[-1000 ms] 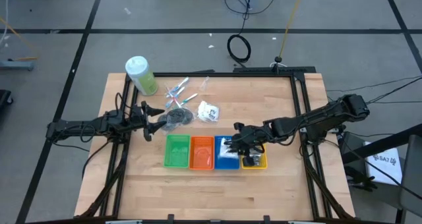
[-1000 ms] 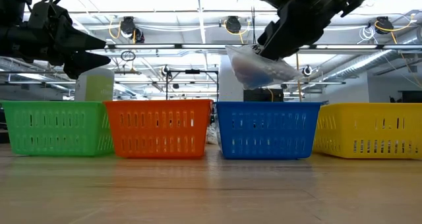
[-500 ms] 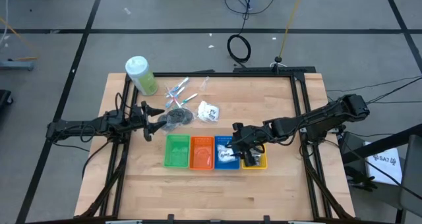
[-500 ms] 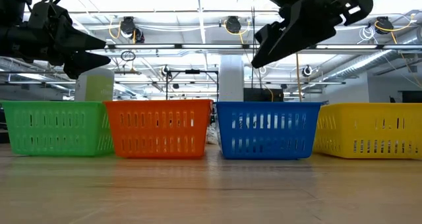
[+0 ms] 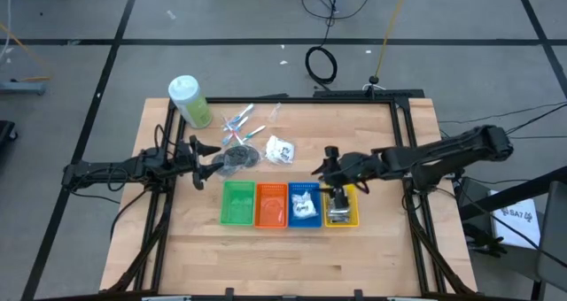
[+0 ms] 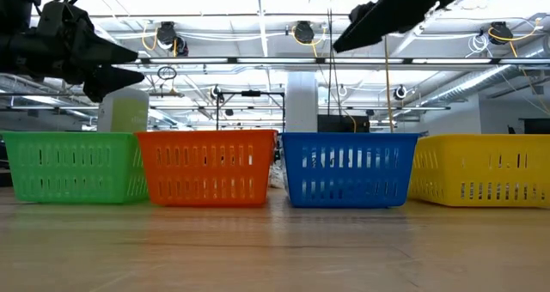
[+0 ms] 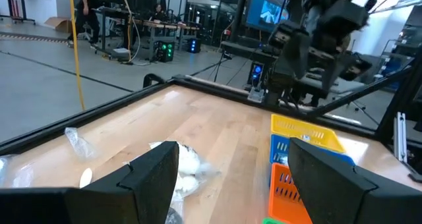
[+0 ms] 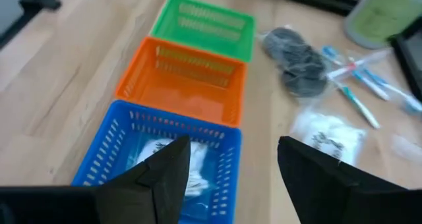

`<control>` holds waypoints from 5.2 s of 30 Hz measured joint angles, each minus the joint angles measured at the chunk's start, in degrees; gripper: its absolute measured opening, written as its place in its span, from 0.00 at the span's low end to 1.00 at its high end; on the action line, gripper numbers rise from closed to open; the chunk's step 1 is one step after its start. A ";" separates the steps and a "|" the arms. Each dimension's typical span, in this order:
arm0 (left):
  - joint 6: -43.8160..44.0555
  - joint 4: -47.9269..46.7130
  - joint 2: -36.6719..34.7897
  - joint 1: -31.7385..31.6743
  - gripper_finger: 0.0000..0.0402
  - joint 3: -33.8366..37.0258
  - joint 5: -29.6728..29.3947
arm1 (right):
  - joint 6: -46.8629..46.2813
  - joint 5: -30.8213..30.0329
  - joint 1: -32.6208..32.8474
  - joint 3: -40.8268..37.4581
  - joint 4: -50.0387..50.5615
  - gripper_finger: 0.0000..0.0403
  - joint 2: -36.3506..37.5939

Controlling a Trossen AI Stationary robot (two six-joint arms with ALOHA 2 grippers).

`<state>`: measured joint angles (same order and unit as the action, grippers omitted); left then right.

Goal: Pick & Place Travel size toiletries
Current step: Put the cotton pack into the blue basket

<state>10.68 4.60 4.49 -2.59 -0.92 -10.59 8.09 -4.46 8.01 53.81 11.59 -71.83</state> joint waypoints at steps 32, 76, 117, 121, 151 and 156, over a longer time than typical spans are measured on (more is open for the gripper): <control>10.00 3.25 45.16 -5.02 0.70 -18.45 -6.67 | -7.14 -4.73 -7.23 -17.01 -27.66 0.53 9.85; 6.10 -5.92 94.68 -10.75 0.03 -53.07 1.59 | -6.99 -5.16 -7.30 -21.36 -35.27 0.53 9.81; 4.48 -17.12 87.84 -7.42 0.59 -53.07 1.95 | -14.50 -5.78 -11.08 -21.38 -43.90 0.57 -1.12; 4.25 -15.05 93.23 -8.36 0.62 -53.07 2.16 | -14.50 -5.78 -11.08 -21.38 -43.88 0.56 -1.12; -19.21 -5.15 85.34 -3.60 0.01 -53.05 0.50 | -19.57 -5.82 -12.73 -21.36 -43.44 0.58 -1.14; -25.46 -0.05 85.15 -0.17 0.01 -53.05 -1.40 | -19.66 -5.04 -12.83 -21.36 -43.50 0.63 -1.14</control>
<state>-14.78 4.55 89.64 -2.76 -53.98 -11.99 -11.57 -9.50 -4.82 32.45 -31.92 -72.97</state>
